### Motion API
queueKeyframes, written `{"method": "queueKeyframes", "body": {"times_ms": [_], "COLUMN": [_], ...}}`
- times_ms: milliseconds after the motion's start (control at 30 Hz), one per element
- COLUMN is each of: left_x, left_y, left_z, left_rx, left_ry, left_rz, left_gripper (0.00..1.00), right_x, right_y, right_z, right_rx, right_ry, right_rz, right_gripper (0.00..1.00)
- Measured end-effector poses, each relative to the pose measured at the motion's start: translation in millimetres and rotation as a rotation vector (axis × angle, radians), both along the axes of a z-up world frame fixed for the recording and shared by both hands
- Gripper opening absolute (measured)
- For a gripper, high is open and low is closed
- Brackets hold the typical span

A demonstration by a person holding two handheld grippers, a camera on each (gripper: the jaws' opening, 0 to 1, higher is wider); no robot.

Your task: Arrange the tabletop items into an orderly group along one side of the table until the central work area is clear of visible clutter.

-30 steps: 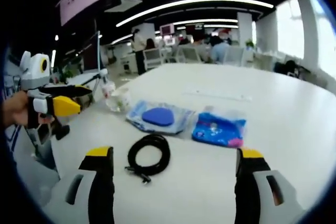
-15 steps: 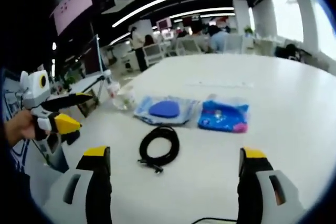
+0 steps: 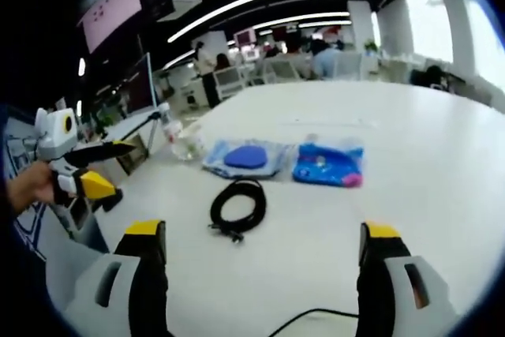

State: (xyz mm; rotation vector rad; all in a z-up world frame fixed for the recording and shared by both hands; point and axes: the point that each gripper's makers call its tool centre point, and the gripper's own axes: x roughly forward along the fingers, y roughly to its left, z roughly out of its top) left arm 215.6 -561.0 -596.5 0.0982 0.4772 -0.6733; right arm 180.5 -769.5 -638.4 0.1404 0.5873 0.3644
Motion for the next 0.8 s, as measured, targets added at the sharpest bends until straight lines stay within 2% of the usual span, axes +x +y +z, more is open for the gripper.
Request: {"method": "queueKeyframes", "body": {"times_ms": [100,233,367,467,800], "left_x": [-1.9,-5.6,-12.7,-17.9,-26.4], "left_y": [8,18,26,28,32], "left_z": [-0.7,-2.9,-7.8,-7.3,-11.4], "left_rx": [0.007,0.001,0.069,0.051,0.05], "left_ry": [0.006,0.021,0.005,0.015,0.011], "left_rz": [0.012,0.044,0.027,0.03,0.047], "left_gripper": [1.0,1.0,1.0,1.0,1.0], "right_x": [-7,-18,-25,-31,-46], "right_y": [0,1,7,9,12], "right_z": [-3.4,-9.0,-11.3,-12.1,-5.2], "right_rx": [-0.003,0.001,-0.011,-0.031,-0.025], "right_ry": [-0.004,0.02,0.014,0.019,-0.003], "right_rz": [0.001,0.005,0.04,0.065,0.06], "right_gripper": [1.0,1.0,1.0,1.0,1.0]}}
